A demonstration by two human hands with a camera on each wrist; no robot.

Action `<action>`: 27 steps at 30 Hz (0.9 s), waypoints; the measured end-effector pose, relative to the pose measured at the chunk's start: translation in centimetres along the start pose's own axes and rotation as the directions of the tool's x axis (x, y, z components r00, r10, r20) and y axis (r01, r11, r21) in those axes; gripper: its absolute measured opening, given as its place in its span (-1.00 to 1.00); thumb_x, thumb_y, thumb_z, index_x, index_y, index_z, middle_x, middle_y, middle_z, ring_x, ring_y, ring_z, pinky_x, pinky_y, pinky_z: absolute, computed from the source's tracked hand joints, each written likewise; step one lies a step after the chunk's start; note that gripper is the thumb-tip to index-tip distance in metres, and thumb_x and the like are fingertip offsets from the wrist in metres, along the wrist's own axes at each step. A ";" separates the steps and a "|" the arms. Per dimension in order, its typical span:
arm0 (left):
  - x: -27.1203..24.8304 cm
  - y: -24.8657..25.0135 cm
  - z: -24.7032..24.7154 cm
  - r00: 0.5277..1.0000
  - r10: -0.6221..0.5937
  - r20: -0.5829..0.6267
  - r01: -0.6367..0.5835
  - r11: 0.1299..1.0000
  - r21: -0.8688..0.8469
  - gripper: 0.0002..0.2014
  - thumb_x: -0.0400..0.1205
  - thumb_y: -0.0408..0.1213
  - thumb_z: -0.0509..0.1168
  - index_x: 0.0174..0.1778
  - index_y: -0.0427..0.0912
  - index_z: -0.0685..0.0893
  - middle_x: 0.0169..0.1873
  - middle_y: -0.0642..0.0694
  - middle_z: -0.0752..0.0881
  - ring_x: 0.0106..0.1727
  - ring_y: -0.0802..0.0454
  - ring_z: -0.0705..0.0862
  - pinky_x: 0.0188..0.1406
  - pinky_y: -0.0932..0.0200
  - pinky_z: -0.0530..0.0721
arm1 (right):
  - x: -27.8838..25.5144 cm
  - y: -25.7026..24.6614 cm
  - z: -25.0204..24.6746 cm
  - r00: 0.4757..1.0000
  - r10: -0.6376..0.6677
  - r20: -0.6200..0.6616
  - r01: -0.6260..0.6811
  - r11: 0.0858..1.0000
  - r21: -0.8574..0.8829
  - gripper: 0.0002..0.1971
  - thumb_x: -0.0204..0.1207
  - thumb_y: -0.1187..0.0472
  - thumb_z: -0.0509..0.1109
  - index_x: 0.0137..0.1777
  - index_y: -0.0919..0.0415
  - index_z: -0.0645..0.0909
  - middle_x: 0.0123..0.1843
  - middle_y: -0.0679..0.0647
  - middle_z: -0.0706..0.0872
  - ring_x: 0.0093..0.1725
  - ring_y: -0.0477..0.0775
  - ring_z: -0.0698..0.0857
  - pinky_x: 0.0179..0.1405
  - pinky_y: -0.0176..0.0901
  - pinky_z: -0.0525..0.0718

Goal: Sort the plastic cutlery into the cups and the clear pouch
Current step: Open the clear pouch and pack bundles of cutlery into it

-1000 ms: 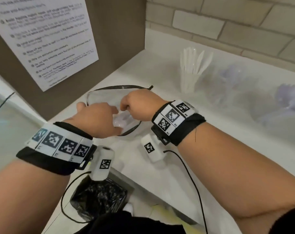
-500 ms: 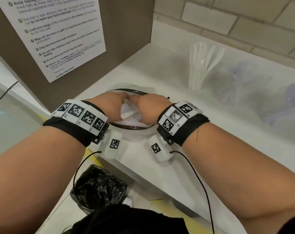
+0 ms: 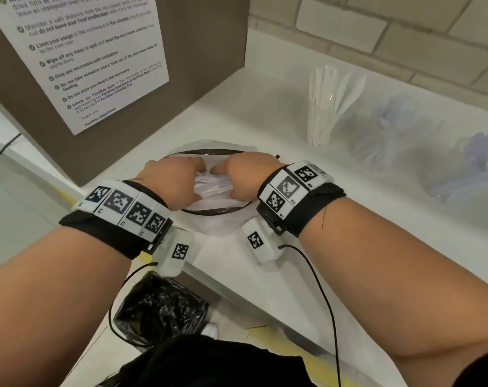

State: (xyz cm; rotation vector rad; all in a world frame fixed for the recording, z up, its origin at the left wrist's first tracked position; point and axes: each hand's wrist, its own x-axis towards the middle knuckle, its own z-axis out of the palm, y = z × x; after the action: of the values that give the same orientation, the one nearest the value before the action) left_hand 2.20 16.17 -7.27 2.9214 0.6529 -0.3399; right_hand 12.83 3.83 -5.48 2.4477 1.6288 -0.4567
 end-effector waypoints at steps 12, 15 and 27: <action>-1.9 0.3 -0.9 1.000 -0.009 -0.014 0.009 1.000 0.013 -0.37 0.53 -0.19 0.30 0.54 0.10 0.31 0.28 0.06 0.63 0.38 -0.11 0.46 0.31 -0.09 0.31 | -0.1 0.2 0.1 0.990 0.031 -0.139 -0.038 0.998 -0.047 -0.73 0.51 0.10 0.43 0.20 0.05 0.65 0.10 0.04 0.71 -0.10 0.10 0.56 -0.22 -0.11 0.47; -1.8 0.5 -0.3 0.997 0.029 -0.075 -0.025 0.999 0.048 -0.53 0.55 -0.13 0.28 0.41 0.15 0.47 0.20 0.06 0.59 0.34 -0.11 0.47 0.19 -0.10 0.32 | 0.1 -0.2 0.0 0.999 0.003 -0.043 -0.004 1.000 -0.019 -0.65 0.54 0.04 0.39 0.32 0.00 0.60 0.20 0.04 0.67 0.02 0.12 0.63 -0.14 -0.07 0.53; -2.4 1.1 -0.4 0.999 -0.036 -0.033 0.034 0.998 -0.056 -0.13 0.37 0.17 0.43 0.54 -0.05 0.25 0.29 -0.09 0.55 0.30 -0.11 0.54 0.25 -0.13 0.32 | 0.5 -0.4 0.1 0.993 0.004 -0.117 -0.007 1.000 -0.027 -0.84 0.57 0.14 0.32 0.11 0.11 0.61 -0.22 -0.01 0.60 -0.09 0.15 0.66 -0.38 -0.17 0.41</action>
State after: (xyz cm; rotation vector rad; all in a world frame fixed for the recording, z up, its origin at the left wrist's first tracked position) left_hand 0.68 14.24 -6.23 2.8722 0.7075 -0.2713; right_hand 12.58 4.39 -5.75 2.5016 1.6604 -0.2926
